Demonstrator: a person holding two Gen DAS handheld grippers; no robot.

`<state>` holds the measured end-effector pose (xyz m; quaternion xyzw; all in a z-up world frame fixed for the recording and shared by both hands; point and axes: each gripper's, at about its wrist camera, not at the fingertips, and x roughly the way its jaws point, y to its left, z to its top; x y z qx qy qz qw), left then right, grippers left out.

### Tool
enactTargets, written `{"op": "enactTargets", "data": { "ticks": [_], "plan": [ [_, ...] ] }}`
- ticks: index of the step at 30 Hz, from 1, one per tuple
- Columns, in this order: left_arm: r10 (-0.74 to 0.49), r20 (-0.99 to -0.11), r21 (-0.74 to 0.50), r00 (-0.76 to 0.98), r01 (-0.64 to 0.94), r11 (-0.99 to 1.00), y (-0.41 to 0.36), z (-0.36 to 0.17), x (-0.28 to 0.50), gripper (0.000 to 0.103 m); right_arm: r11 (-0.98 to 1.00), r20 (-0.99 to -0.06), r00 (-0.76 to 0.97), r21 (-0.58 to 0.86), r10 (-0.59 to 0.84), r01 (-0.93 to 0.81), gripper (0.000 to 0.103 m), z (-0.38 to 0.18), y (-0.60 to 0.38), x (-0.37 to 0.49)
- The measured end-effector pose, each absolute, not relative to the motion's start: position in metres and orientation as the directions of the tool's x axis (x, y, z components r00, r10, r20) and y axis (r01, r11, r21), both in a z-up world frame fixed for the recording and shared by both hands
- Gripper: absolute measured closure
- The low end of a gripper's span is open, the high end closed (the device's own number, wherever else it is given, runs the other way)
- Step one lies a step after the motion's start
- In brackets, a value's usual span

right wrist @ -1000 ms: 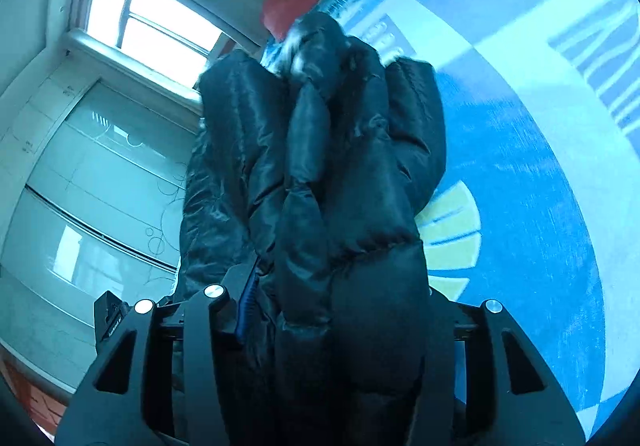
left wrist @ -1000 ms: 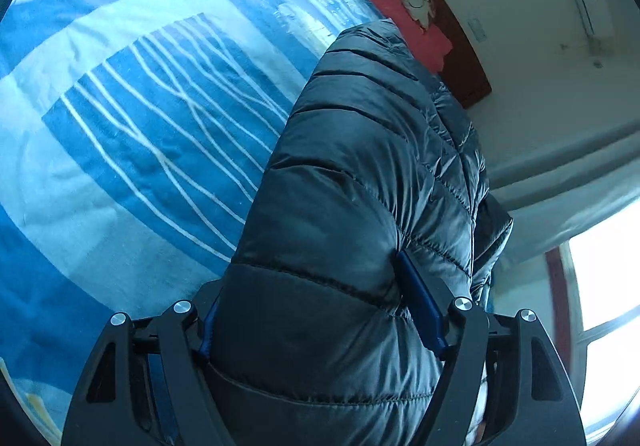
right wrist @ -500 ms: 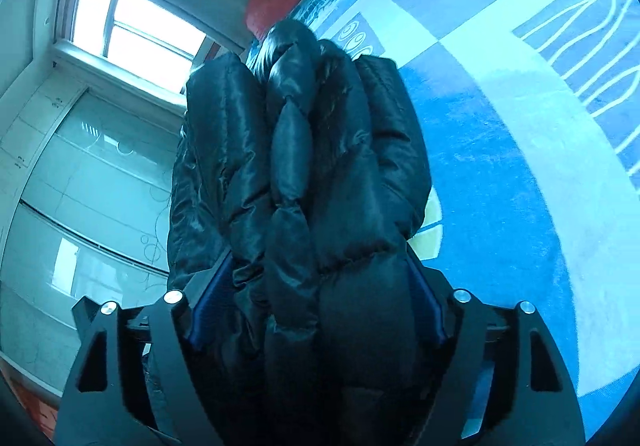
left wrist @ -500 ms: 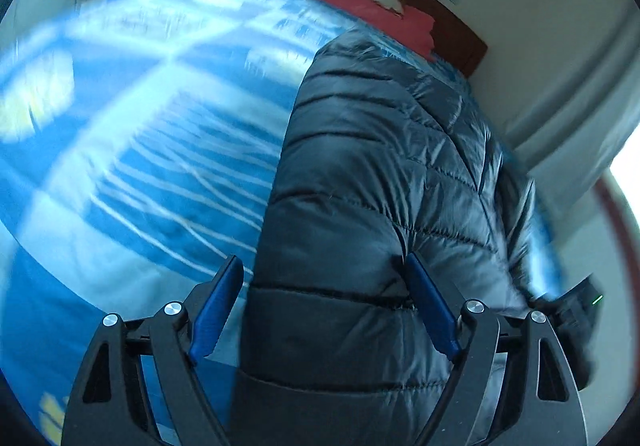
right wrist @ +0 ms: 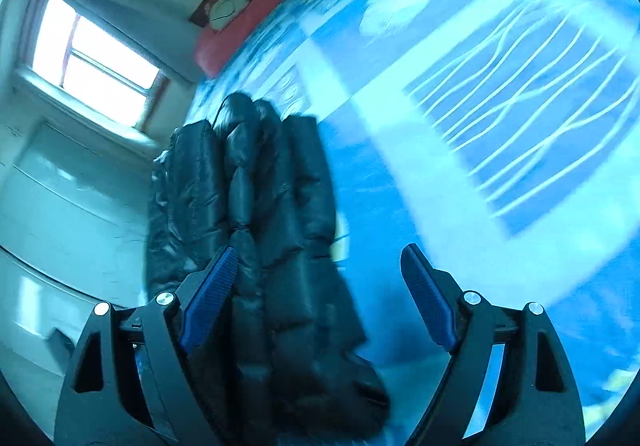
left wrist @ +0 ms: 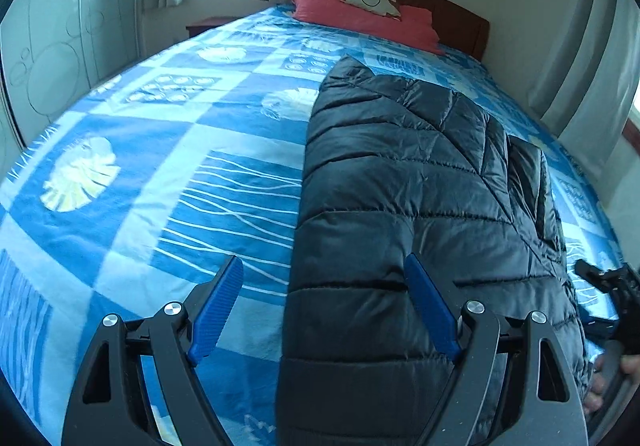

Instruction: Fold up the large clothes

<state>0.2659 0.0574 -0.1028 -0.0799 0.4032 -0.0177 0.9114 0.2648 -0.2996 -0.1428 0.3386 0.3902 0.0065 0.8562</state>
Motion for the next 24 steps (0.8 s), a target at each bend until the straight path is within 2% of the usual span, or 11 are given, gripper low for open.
{"op": "enactTargets", "data": {
  "ticks": [5,10,14,24],
  "plan": [
    [-0.036,-0.717,-0.097,0.696,-0.048,0.994,0.052,-0.084,0.243,0.021,0.911,-0.715,0.693,0.338,0.086,0.236,0.019,-0.106,-0.263,0.24],
    [0.04,-0.667,-0.016,0.744,-0.068,0.998,0.045,-0.057,0.216,0.02,0.975,-0.691,0.722,0.146,-0.022,0.169,0.012,-0.079,-0.211,0.212],
    [0.07,-0.626,0.021,0.777,-0.073,0.997,0.039,-0.036,0.19,0.019,0.988,-0.666,0.746,0.1,-0.023,0.119,0.012,-0.061,-0.179,0.197],
    [0.039,-0.596,-0.003,0.802,-0.052,0.999,0.026,-0.01,0.145,0.018,0.995,-0.603,0.795,0.025,-0.062,0.097,0.01,-0.028,-0.148,0.153]
  ]
}}
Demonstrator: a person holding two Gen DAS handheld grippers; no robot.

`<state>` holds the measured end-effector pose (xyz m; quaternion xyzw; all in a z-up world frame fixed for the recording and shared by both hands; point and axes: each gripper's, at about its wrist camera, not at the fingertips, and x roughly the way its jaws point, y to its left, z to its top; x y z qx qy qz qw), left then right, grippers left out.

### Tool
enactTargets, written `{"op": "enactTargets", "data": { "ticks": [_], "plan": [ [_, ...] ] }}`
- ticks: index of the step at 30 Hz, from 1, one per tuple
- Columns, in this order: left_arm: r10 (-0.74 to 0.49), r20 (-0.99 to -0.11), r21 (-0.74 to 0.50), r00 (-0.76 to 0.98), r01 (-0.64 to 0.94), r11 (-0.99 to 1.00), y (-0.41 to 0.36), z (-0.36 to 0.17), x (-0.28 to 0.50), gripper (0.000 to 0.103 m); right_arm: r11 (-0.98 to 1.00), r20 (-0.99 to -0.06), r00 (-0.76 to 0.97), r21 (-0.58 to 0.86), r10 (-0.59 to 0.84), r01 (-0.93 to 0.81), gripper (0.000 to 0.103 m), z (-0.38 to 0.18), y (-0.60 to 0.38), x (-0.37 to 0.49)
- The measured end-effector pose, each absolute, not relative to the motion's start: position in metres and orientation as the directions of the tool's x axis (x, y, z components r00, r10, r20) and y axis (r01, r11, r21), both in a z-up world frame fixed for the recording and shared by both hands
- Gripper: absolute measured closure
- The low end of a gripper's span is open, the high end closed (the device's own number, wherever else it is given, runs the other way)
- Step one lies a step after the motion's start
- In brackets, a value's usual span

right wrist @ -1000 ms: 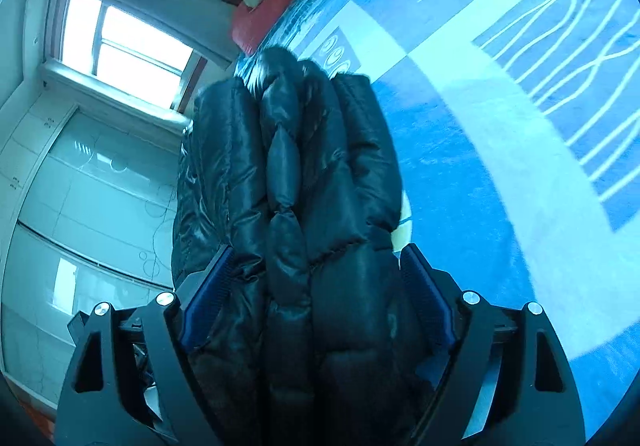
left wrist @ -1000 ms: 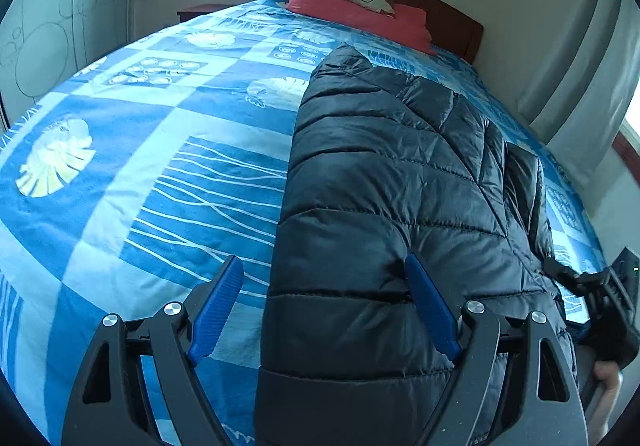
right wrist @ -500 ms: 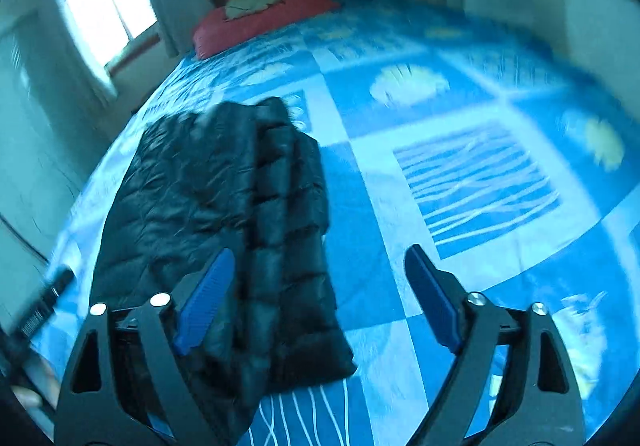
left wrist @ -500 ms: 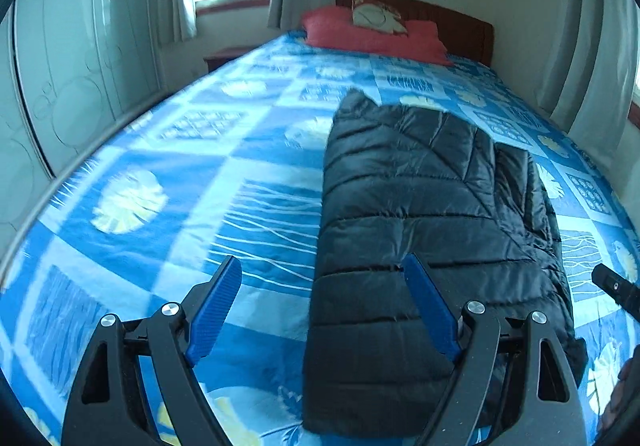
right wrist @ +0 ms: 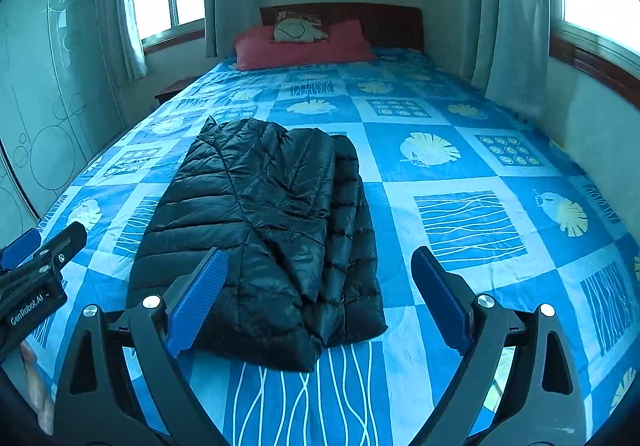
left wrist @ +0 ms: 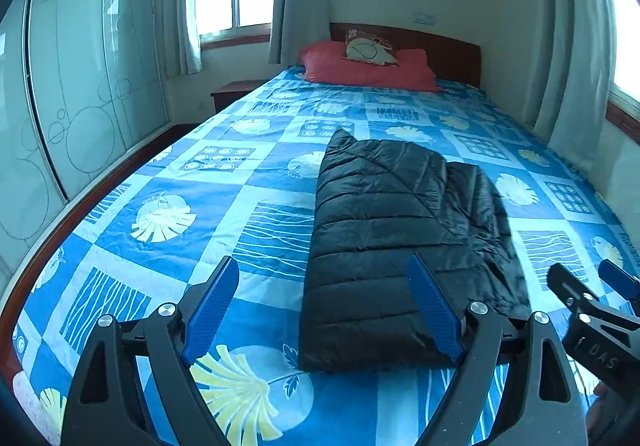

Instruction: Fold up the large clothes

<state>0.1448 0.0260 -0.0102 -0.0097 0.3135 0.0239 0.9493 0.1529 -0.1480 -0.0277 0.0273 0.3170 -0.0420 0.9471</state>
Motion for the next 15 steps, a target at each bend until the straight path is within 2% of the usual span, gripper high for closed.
{"op": "enactTargets", "data": {
  "ticks": [15],
  "plan": [
    [0.031,-0.564,0.004,0.825,-0.035,0.999,0.013,0.011,0.119,0.018,0.996,-0.556,0.828,0.005,-0.072,0.089,0.007,-0.011,-0.138,0.124]
  ]
}}
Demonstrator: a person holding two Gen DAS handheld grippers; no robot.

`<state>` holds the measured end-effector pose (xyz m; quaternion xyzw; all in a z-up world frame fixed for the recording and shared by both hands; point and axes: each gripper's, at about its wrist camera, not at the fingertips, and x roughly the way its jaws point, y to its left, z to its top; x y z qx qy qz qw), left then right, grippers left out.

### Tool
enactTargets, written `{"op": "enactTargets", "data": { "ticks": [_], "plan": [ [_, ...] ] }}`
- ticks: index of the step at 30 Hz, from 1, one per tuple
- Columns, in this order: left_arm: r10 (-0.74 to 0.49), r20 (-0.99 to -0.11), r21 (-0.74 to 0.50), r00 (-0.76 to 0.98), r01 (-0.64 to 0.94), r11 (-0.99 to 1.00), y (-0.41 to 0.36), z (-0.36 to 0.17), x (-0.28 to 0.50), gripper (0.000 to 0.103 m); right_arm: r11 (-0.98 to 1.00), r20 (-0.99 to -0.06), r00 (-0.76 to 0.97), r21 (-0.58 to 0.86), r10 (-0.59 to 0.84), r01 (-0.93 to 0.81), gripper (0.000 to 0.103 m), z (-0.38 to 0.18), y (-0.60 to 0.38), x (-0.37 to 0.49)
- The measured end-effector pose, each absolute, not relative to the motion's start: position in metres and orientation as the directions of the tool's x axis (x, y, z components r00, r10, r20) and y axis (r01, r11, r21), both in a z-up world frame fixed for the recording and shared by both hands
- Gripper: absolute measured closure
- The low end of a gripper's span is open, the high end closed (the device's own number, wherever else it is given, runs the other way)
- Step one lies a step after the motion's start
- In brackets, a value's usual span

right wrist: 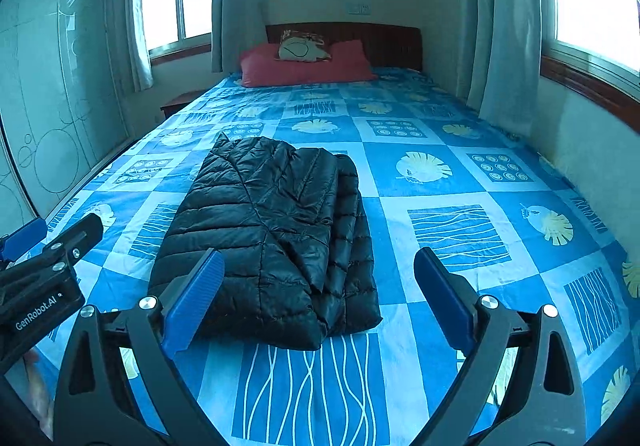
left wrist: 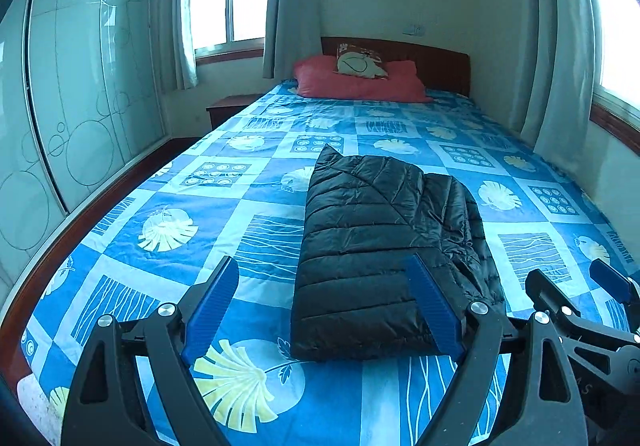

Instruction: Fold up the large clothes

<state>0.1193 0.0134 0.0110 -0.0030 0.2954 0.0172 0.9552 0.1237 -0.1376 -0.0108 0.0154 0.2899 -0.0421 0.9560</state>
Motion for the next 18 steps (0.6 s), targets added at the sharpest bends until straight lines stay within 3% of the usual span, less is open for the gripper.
{"op": "enactTargets", "data": {
  "ticks": [18],
  "plan": [
    [0.034,-0.572,0.003,0.82,-0.039,0.999,0.0141,0.0055,0.118,0.018,0.997,-0.554,0.83,-0.001,-0.065,0.077,0.007,-0.0141,-0.1312,0.1214]
  ]
}}
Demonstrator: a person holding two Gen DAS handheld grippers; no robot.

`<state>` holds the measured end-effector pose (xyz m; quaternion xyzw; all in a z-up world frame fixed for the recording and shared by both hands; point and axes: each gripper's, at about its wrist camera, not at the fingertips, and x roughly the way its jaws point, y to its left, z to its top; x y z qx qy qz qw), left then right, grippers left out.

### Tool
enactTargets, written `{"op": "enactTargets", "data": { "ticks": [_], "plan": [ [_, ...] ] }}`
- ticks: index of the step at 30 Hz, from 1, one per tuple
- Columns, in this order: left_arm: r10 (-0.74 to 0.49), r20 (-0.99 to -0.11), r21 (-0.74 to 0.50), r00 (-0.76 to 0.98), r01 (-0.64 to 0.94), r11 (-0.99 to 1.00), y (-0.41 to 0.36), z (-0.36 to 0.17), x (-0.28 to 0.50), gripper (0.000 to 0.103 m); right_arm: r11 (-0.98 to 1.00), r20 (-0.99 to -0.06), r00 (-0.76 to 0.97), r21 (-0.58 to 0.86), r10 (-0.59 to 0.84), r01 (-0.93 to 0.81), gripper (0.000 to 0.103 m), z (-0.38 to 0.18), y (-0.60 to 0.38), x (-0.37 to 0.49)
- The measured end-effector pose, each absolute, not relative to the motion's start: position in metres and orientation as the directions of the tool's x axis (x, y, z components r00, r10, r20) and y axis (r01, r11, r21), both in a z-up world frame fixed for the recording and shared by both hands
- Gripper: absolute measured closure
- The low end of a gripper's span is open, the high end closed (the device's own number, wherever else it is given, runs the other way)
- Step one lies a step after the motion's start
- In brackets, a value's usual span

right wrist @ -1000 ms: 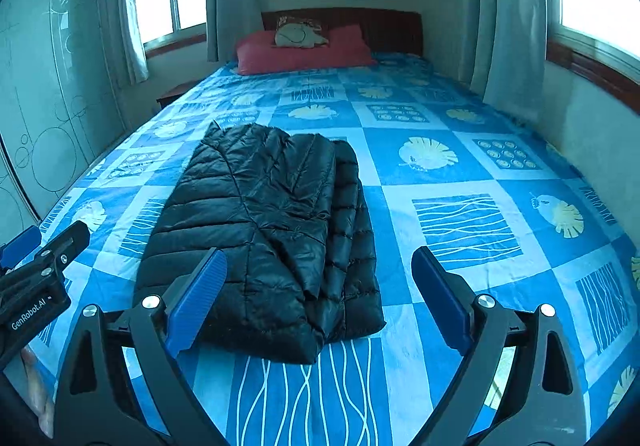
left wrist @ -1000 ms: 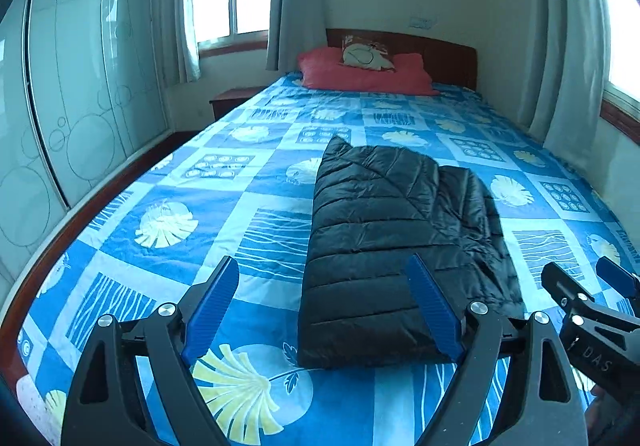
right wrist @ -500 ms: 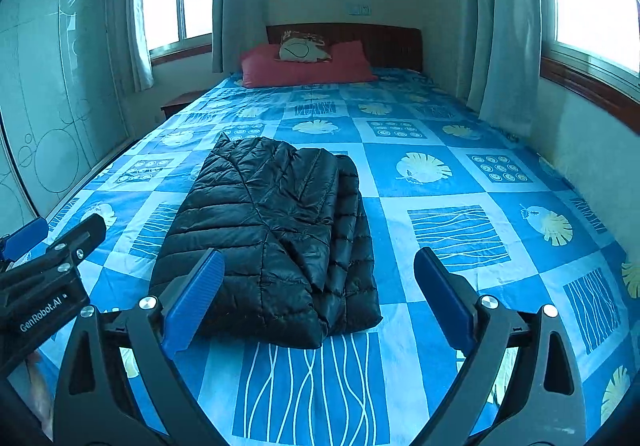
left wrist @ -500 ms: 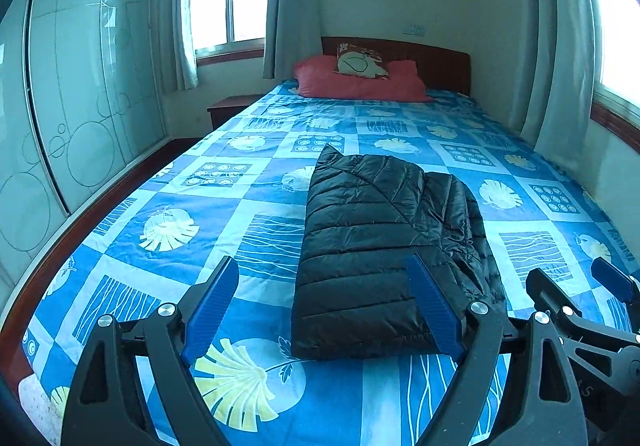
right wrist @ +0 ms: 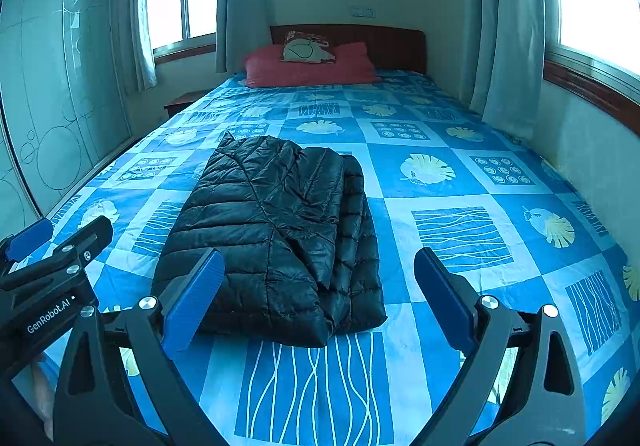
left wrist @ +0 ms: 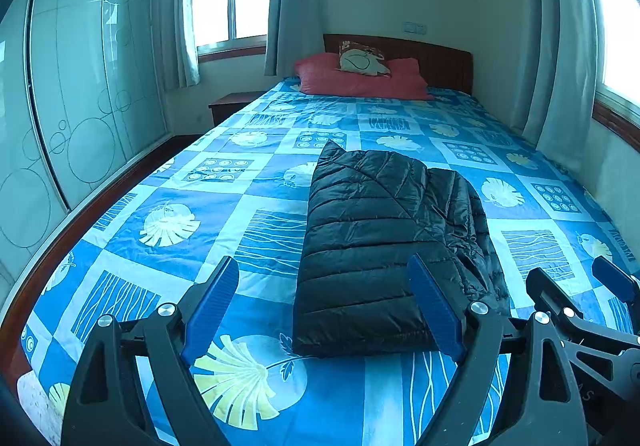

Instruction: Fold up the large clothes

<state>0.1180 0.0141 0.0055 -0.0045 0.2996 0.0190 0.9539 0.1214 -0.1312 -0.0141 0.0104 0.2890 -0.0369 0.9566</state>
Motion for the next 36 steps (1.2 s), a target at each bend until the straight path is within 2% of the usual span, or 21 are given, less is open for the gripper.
{"op": "enactTargets", "data": {
  "ticks": [32,36],
  "plan": [
    [-0.016,-0.579,-0.047,0.815,-0.014,0.999,0.017,0.001,0.128,0.018,0.998,-0.569,0.819,-0.021,-0.067,0.067,0.007,-0.026,-0.139,0.127],
    [0.062,-0.582,0.009,0.811,-0.07,0.998,0.016,-0.006,0.13,0.015,0.998,-0.577,0.814,-0.019,-0.066,0.067,0.007,-0.031,-0.14,0.128]
  ]
}}
